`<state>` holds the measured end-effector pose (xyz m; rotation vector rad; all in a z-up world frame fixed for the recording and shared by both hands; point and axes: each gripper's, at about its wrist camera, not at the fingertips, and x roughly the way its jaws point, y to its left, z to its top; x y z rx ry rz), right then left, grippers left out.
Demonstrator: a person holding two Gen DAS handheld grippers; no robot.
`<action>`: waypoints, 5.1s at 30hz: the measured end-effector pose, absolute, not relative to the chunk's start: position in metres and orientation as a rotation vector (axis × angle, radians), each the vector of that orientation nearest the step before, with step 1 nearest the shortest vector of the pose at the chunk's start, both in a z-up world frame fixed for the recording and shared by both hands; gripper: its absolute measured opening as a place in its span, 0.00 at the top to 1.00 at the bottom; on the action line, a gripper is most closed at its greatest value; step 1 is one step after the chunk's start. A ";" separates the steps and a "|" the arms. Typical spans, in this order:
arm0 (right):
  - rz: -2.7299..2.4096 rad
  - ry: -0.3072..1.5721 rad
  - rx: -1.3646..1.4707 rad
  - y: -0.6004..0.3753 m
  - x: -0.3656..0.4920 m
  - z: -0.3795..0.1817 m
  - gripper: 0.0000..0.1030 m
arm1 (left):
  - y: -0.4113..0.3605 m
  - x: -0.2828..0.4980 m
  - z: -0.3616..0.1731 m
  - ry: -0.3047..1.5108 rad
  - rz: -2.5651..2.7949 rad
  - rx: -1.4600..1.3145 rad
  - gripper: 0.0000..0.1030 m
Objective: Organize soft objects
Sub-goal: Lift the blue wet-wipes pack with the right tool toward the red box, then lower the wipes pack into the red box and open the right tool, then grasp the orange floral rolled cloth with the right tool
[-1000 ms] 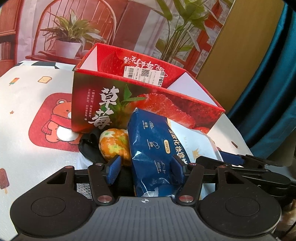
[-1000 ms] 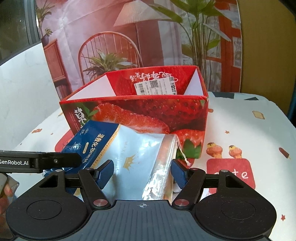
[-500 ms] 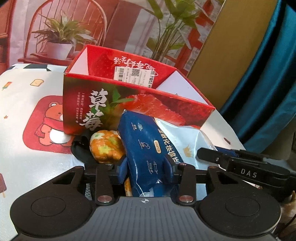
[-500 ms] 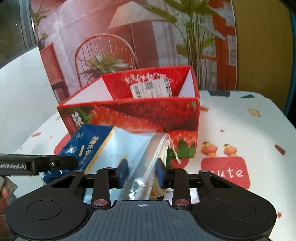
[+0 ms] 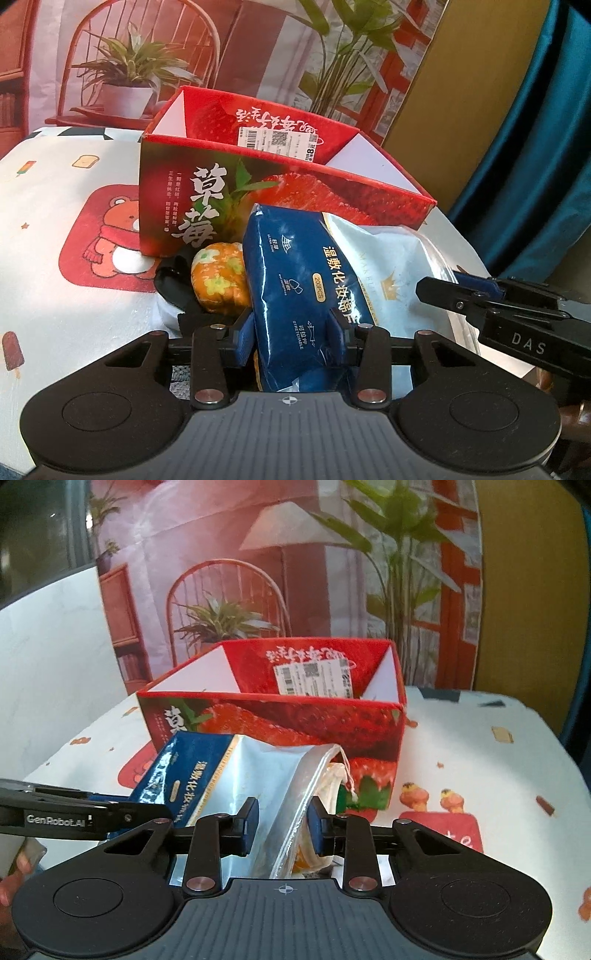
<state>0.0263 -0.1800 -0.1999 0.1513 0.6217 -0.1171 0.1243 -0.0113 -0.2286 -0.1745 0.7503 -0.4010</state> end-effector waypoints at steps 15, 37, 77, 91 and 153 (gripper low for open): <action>-0.056 0.615 0.018 -0.155 0.030 -0.202 0.84 | -0.010 0.124 -0.232 0.753 -0.407 -0.193 0.57; 0.078 0.511 0.181 -0.185 0.075 -0.133 0.98 | 0.015 0.146 -0.165 0.579 -0.422 -0.252 0.72; -0.134 0.893 0.138 -0.252 0.264 -0.216 0.71 | -0.028 0.321 -0.192 0.771 -0.317 -0.013 0.50; -0.139 0.692 0.097 -0.229 0.194 -0.174 0.00 | -0.005 0.250 -0.164 0.653 -0.258 0.029 0.07; -0.168 0.654 0.243 -0.187 0.061 -0.270 0.00 | -0.009 0.120 -0.243 0.622 -0.302 -0.089 0.35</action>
